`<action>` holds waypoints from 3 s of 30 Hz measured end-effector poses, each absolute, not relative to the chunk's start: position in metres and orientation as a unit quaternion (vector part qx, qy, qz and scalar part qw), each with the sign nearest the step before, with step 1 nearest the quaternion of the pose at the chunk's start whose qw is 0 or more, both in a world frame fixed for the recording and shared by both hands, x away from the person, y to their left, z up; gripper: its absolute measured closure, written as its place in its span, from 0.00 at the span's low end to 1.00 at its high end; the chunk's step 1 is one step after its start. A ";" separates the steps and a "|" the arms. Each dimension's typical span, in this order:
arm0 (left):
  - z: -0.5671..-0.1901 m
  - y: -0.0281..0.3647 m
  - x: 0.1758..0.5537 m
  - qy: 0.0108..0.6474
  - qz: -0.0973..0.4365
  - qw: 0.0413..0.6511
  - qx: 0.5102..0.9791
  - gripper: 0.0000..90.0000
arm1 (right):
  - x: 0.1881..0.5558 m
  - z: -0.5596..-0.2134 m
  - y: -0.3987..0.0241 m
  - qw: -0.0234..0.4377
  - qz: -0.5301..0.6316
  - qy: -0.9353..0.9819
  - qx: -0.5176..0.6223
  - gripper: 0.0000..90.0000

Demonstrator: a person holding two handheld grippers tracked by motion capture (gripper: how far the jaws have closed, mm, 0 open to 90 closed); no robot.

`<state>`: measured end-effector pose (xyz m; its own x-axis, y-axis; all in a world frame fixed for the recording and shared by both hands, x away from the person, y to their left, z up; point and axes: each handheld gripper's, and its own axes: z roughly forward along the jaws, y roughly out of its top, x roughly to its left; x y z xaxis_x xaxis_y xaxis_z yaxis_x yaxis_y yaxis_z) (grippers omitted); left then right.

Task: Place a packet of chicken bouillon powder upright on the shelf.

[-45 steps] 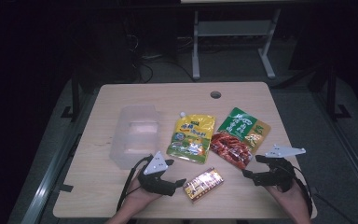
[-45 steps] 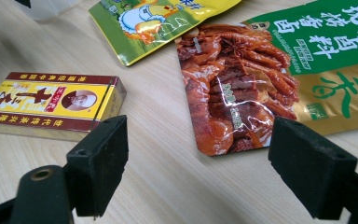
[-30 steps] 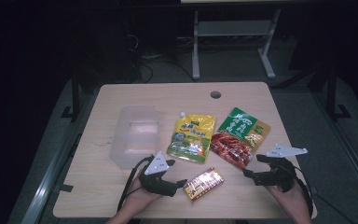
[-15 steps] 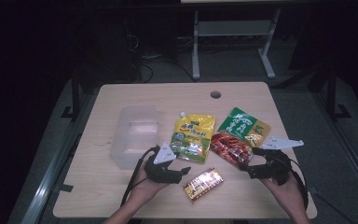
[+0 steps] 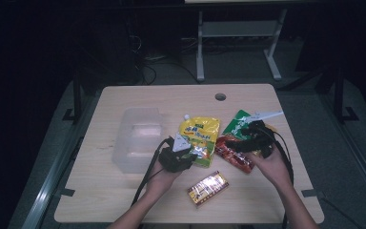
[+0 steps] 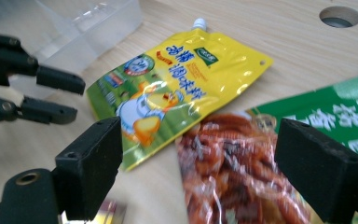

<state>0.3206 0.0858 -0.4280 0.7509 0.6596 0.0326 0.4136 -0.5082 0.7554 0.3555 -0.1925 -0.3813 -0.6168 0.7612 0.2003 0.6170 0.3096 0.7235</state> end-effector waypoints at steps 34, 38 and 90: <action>-0.447 0.069 0.334 0.313 0.170 0.321 0.878 0.85 | 0.417 -0.374 -0.154 0.094 0.341 0.820 0.450 0.30; -0.447 0.070 0.335 0.309 0.171 0.316 0.881 0.85 | 0.418 -0.369 -0.151 0.083 0.294 0.836 0.456 0.24; -0.450 0.069 0.335 0.296 0.172 0.307 0.888 0.87 | 0.477 -0.456 -0.140 -0.056 0.344 0.791 0.502 0.74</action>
